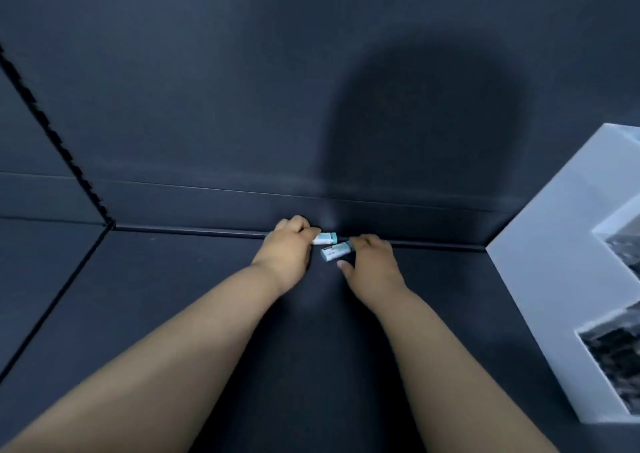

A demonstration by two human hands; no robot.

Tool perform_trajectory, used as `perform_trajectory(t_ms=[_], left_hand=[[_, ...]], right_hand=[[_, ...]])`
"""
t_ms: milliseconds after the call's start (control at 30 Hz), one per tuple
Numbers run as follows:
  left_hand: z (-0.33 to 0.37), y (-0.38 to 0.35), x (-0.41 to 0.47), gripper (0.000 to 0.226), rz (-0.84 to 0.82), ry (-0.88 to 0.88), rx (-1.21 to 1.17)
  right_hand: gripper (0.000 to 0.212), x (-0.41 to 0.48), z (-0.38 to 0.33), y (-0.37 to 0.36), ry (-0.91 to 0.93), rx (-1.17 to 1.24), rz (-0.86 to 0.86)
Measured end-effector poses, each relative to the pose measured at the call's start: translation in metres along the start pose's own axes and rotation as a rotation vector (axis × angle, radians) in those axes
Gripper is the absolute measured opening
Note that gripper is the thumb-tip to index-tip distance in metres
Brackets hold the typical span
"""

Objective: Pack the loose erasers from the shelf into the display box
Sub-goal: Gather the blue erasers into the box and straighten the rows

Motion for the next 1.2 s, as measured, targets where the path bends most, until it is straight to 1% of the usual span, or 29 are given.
perform_trajectory(t_ms=[67,167,233,300,367,433,500,600,700,733,800,867,933,1000,1067,1100,1133,1200], left_hand=[[0.008,-0.001,0.003,0.037,-0.004,0.036,0.103],[0.018,0.003,0.004,0.040,-0.050,0.078,0.201],[0.023,0.009,0.000,0.039,-0.031,0.132,0.192],[0.026,0.018,-0.008,0.031,0.023,0.246,0.080],[0.030,0.031,-0.020,0.027,0.063,0.417,-0.079],[0.033,0.039,-0.036,0.026,0.038,0.517,-0.153],[0.033,0.042,-0.051,0.022,-0.005,0.578,-0.186],[0.035,0.040,-0.068,0.013,-0.037,0.656,-0.226],[0.042,0.036,-0.078,0.017,-0.064,0.670,-0.188],[0.044,0.036,-0.080,0.018,-0.063,0.669,-0.175],[0.046,0.034,-0.082,0.020,-0.068,0.665,-0.143],[0.048,0.032,-0.083,0.023,-0.083,0.661,-0.085],[0.050,0.031,-0.084,0.026,-0.118,0.659,0.010],[0.054,0.034,-0.086,0.026,-0.166,0.631,0.168],[0.059,0.039,-0.088,0.025,-0.156,0.556,0.319],[0.061,0.042,-0.090,0.024,-0.121,0.511,0.359],[0.062,0.044,-0.091,0.024,-0.086,0.474,0.366],[0.061,0.043,-0.094,0.031,-0.089,0.408,0.301]], right_hand=[[0.041,0.012,0.003,-0.003,0.081,0.010,0.006],[0.029,0.017,0.006,-0.001,0.204,0.011,0.064],[0.028,0.016,0.010,0.003,0.273,-0.021,0.113],[0.026,0.013,0.015,0.011,0.307,-0.009,0.108],[0.020,0.008,0.020,0.025,0.277,0.158,0.021],[0.013,-0.001,0.024,0.043,0.261,0.334,-0.135],[0.011,-0.008,0.025,0.057,0.271,0.407,-0.276],[0.017,-0.011,0.025,0.059,0.272,0.447,-0.426],[0.023,-0.013,0.020,0.042,0.271,0.319,-0.570],[0.025,-0.014,0.017,0.037,0.272,0.258,-0.598],[0.028,-0.014,0.012,0.028,0.247,0.183,-0.598],[0.028,-0.014,0.006,0.022,0.216,0.133,-0.533],[0.030,-0.014,0.004,0.020,0.188,0.100,-0.406],[0.032,-0.018,0.007,0.022,0.143,0.135,-0.284],[0.031,-0.028,0.011,0.026,0.129,0.215,-0.271],[0.038,-0.035,0.013,0.027,0.144,0.225,-0.305],[0.051,-0.043,0.015,0.025,0.162,0.217,-0.349],[0.071,-0.056,0.014,0.020,0.190,0.187,-0.384]])
Point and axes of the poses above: each hand's wrist, its own x-axis towards the middle knuckle, its own y-axis out of the back of the hand, z = x × y, the point moved 3 cm from there along x, towards the middle knuckle, and after that the axes turned 9 degrees about z, right-handed, at the moved point
